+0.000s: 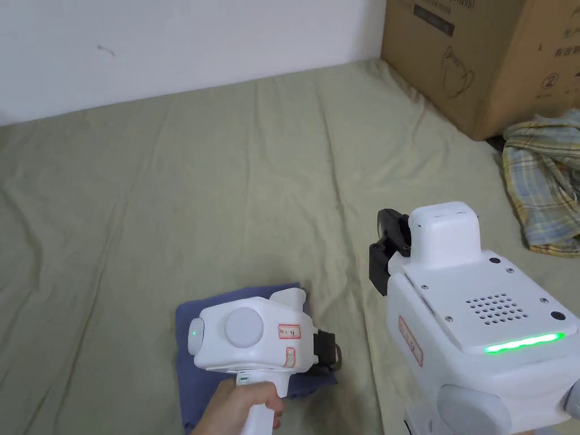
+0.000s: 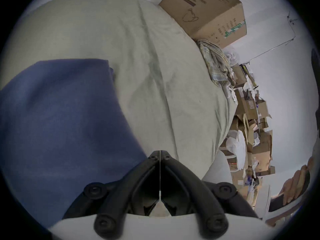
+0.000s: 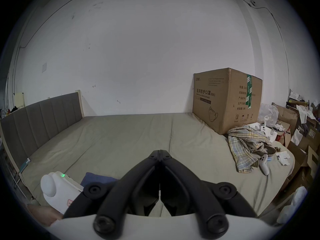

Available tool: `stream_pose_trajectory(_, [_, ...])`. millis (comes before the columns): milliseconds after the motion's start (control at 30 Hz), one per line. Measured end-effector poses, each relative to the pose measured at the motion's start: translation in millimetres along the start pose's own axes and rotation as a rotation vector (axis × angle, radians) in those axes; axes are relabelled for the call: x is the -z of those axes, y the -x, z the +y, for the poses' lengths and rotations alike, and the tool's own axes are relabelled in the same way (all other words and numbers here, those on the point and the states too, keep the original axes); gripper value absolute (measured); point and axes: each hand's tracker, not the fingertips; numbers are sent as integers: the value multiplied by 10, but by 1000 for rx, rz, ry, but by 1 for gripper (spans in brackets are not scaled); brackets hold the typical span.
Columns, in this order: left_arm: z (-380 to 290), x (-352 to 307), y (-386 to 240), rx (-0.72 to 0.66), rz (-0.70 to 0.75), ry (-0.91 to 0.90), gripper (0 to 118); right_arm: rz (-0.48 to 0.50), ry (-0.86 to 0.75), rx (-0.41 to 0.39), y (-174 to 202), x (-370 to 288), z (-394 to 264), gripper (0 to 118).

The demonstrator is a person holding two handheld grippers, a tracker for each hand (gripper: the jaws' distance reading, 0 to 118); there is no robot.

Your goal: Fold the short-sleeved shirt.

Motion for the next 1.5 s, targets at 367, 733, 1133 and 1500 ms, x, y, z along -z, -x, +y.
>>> stream_pose_trajectory(367, [-257, -1612, 699, -89, -53, -324, 0, 168, 24, -57, 372, 31, 534, 1])
stream_pose_trajectory(733, [-1247, -1930, 1727, -353, -38, -395, 0, 282, 611, -93, 1237, 1133, -313, 1])
stream_pose_trajectory(1133, [-1300, -1676, 1954, -401, -147, -374, 0, 255, 845, -4, 1269, 1492, -863, 1])
stream_pose_trajectory(1500, [-745, -1293, 2171, -407, -332, -331, 108, 268, 847, 16, 1234, 1482, -891, 1])
